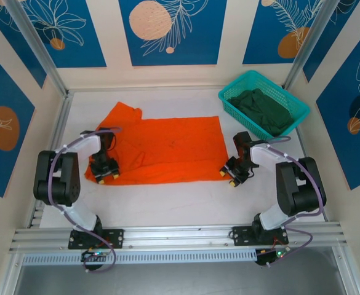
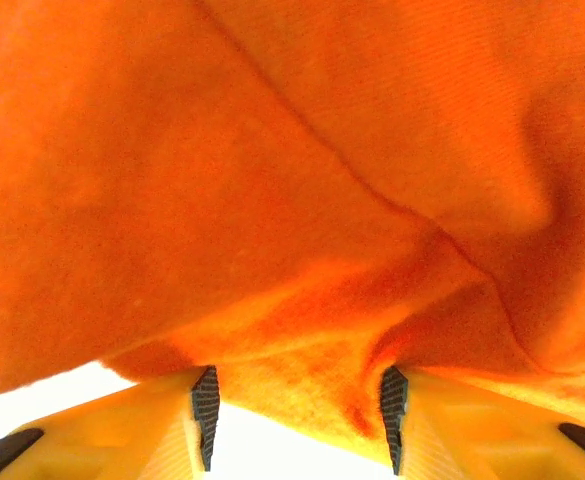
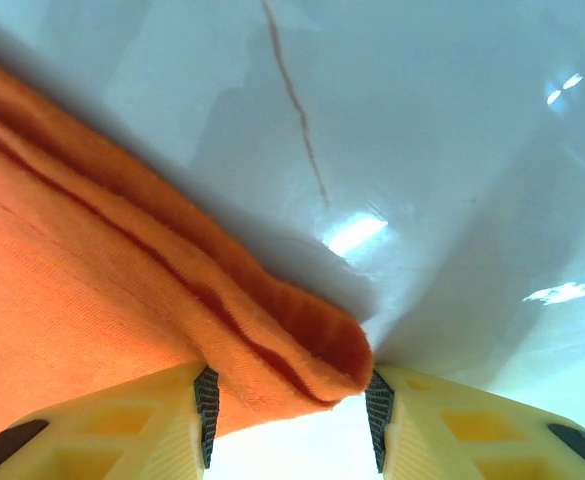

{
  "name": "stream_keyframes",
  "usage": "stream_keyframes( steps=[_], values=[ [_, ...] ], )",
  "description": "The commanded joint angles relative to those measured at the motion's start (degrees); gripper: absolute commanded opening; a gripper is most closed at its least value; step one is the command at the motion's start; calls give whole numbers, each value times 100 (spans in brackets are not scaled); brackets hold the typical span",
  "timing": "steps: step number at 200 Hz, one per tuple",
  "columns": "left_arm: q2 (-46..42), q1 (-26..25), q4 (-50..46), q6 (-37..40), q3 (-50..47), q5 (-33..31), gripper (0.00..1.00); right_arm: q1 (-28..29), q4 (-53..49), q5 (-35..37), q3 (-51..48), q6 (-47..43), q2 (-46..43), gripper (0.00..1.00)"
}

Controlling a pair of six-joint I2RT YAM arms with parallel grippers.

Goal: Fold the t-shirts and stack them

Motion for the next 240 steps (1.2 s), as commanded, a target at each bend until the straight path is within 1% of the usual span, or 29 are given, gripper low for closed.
stream_keyframes(
  steps=[1, 23, 55, 77, 97, 106, 118, 128, 139, 154, 172, 186, 210, 228, 240],
  values=[
    [-376, 190, -71, -264, -191, -19, 49, 25, -589, -215, -363, 217, -113, 47],
    [-715, 433, -100, -367, -367, -34, 51, 43, -594, -328, -525, 317, -340, 47],
    [-1108, 876, -198, -390, -385, 9, 54, 264, -631, -470, -853, 632, -863, 47],
    [-1365, 1107, -399, -377, -145, -65, 55, 311, -825, -304, -854, 756, -1386, 49],
    [-1670, 1124, -590, -382, 185, -208, 55, 399, -1057, -26, -572, 664, -1826, 52],
    [-1794, 1105, -571, -324, 290, -112, 54, 441, -1094, 64, -440, 584, -1960, 53],
    [-1896, 1007, -505, -270, 403, 143, 45, 484, -938, 46, -318, 460, -2028, 52],
    [-1895, 829, -463, -287, 470, 288, 37, 508, -724, -96, -240, 353, -1975, 45],
    [-1826, 543, -387, -311, 501, 409, 30, 512, -491, -241, -162, 266, -1802, 35],
    [-1633, 176, -211, -371, 454, 576, 27, 533, -323, -349, 26, 194, -1457, 21],
    [-1295, -90, 64, -364, 379, 772, 25, 568, -187, -356, 251, 84, -994, 11],
    [-980, -136, 245, -340, 335, 845, 24, 578, -126, -332, 415, 32, -593, 9],
    [-494, -127, 346, -241, 341, 611, 24, 578, -59, -336, 624, 4, 68, 8],
    [-306, -99, 506, -238, 178, 381, 24, 588, 36, -279, 607, 139, 337, 7],
    [-209, -83, 668, -321, -30, 348, 25, 617, 32, -134, 534, 299, 434, 7]
  ],
)
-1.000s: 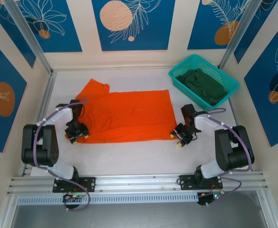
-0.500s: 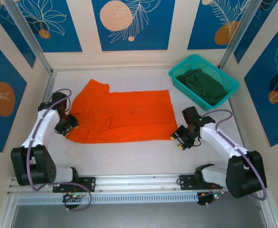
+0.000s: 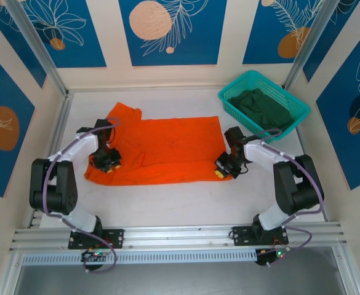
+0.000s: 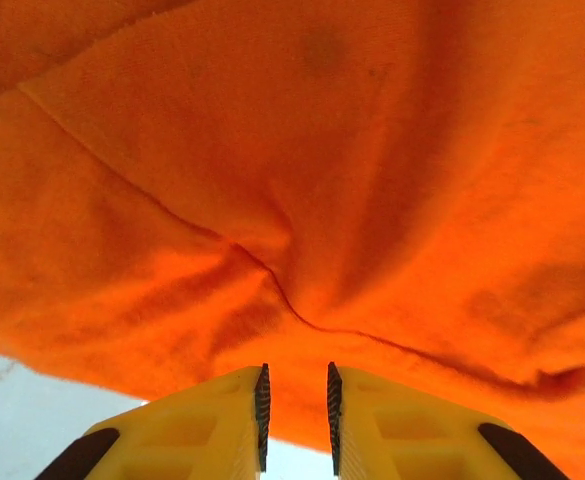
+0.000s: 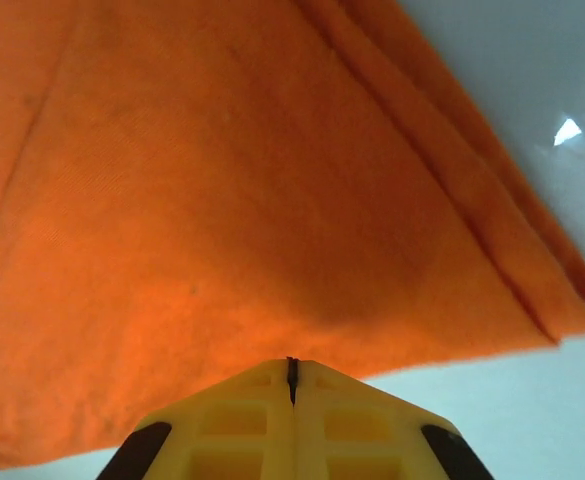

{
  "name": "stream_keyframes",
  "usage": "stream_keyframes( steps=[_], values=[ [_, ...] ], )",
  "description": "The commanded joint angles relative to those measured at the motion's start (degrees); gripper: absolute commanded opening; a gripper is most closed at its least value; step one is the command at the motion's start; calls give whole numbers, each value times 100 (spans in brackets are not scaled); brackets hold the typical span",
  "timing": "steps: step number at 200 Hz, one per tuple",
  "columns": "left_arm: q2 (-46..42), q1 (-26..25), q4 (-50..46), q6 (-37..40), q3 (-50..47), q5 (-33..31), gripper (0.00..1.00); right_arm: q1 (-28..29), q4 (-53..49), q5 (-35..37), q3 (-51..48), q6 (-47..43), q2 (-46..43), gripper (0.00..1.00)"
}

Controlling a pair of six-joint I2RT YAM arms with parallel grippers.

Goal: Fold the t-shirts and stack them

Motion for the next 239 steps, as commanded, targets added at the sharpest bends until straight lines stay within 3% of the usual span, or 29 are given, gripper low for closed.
stream_keyframes(
  steps=[1, 44, 99, 166, 205, 222, 239],
  values=[
    [172, 50, 242, -23, -338, -200, 25, 71, -25, 116, -8, 193, 197, 7],
    [332, 68, 312, -191, -808, -248, 27, 244, -578, 494, -255, 685, 90, 8],
    [-526, 65, 155, -305, -1501, -367, 27, 487, -707, 419, -1329, 1725, -1211, 8],
    [-1573, 42, -135, -769, -2226, -220, 29, 888, -1049, 399, -1894, 2174, -2216, 13],
    [-1578, 45, -656, -733, -1587, -442, 33, 1117, -1389, 522, -1605, 1878, -2678, 21],
    [-1749, 44, -1021, -751, -1093, -679, 44, 1214, -1573, 620, -1414, 1708, -2844, 23],
    [-1900, 43, -1318, -736, -397, -800, 47, 1242, -1544, 734, -1250, 1409, -3019, 32]
  ],
)
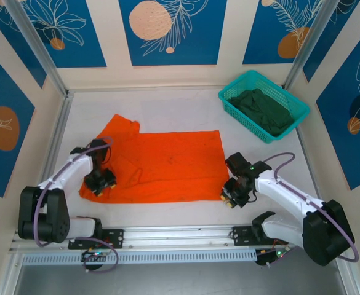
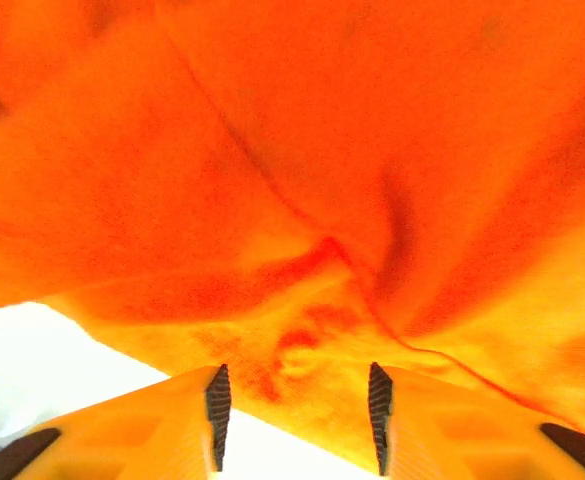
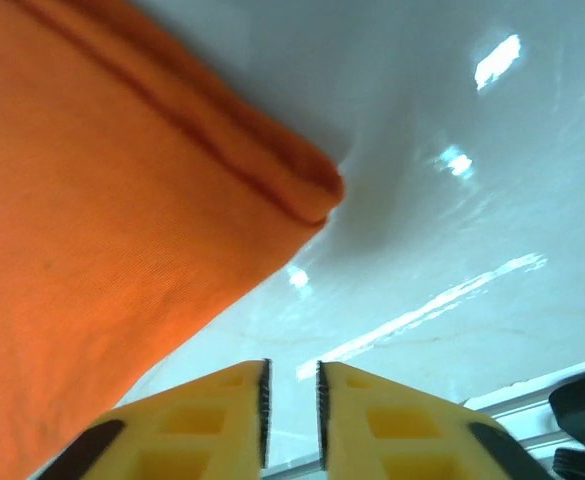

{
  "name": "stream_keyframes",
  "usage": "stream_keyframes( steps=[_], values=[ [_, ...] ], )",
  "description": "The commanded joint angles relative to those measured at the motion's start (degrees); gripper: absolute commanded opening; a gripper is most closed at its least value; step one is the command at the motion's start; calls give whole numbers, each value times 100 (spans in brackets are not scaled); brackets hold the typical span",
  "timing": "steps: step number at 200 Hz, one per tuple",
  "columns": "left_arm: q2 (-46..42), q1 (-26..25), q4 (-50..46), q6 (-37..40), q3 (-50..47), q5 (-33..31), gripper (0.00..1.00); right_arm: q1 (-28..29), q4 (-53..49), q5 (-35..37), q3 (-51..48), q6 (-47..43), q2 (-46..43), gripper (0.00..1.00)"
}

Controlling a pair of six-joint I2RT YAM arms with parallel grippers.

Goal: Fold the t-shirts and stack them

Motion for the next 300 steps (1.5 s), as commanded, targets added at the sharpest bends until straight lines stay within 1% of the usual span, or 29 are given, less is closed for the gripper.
stream_keyframes(
  steps=[1, 16, 34, 45, 64, 81, 97, 108, 119, 137, 157, 172, 198, 210, 242, 276, 300],
  values=[
    [-293, 23, -668, -40, 949, -371, 48, 78, -296, 242, 330, -383, -257, 32],
    [-242, 32, -776, 84, 1685, -400, 53, 55, -113, 311, 552, -779, -295, 42],
    [107, 57, -734, 414, 2626, -335, 62, 43, 458, 384, 872, -1701, -179, 53],
    [439, 132, -709, 590, 3139, -124, 65, 22, 732, 535, 1076, -2020, -30, 56],
    [1106, 261, -552, 896, 3924, 322, 66, -89, 1185, 608, 1541, -2472, 338, 58],
    [1829, 336, -390, 1138, 4558, 474, 66, -131, 1549, 806, 1907, -2764, 799, 58],
    [2604, 434, -356, 1237, 5224, 740, 67, -229, 1580, 799, 2363, -2876, 1311, 59],
    [3130, 455, -336, 1322, 5700, 808, 66, -247, 1511, 854, 2698, -2955, 1687, 59],
    [3682, 470, -332, 1449, 6229, 890, 63, -269, 1414, 911, 3001, -3063, 1996, 59],
    [4482, 509, -432, 1546, 7050, 864, 62, -282, 1243, 1046, 3418, -3237, 2382, 59],
    [5210, 567, -604, 1537, 7831, 844, 61, -336, 1147, 1005, 3692, -3397, 2501, 59],
    [5656, 593, -591, 1617, 8302, 772, 61, -370, 1354, 1076, 3726, -3686, 2544, 59],
    [6506, 593, -793, 1783, 9236, 360, 61, -425, 1781, 1239, 3767, -4179, 2784, 59],
    [6778, 594, -772, 1791, 9480, 255, 61, -493, 1834, 1246, 3890, -4318, 3000, 59],
    [7245, 567, -628, 1882, 9908, 86, 58, -722, 1815, 931, 4257, -4376, 3517, 58],
    [7450, 506, -485, 2179, 9950, -202, 57, -829, 2311, 629, 4172, -4264, 3661, 58],
    [7617, 505, -490, 2300, 9995, -328, 57, -861, 2410, 406, 4252, -4187, 3828, 57]
  ],
)
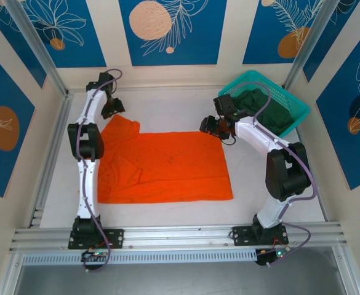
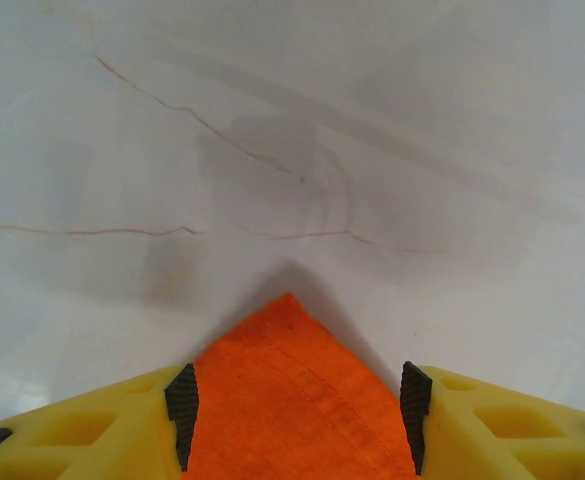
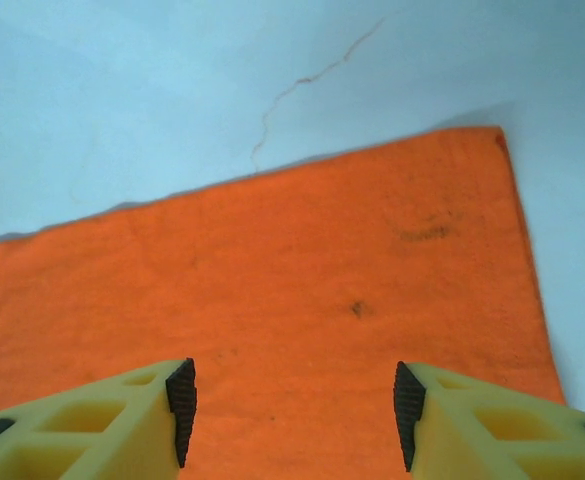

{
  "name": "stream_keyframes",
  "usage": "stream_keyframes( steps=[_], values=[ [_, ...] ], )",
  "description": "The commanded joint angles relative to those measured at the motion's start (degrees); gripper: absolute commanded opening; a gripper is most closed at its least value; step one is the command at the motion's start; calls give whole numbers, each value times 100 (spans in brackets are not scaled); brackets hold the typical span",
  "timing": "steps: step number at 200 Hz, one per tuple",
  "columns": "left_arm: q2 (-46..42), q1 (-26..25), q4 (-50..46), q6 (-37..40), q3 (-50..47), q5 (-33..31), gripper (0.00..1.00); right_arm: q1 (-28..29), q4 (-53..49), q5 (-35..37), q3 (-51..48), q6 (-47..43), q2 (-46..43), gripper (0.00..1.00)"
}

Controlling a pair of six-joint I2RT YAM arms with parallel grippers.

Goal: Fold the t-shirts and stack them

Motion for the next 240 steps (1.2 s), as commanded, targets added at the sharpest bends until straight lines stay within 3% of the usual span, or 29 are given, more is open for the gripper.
stream_keyframes(
  steps=[1, 140, 240],
  values=[
    [223, -10, -32, 299, 269, -288, 57, -14, 273, -389, 162, 0, 181, 57],
    [629, -19, 201, 291, 542, -229, 54, -183, 440, -848, -49, 320, 191, 54],
    [569, -54, 138, 204, 336, 9, 23, -383, 209, -505, -108, 538, 229, 51]
  ],
)
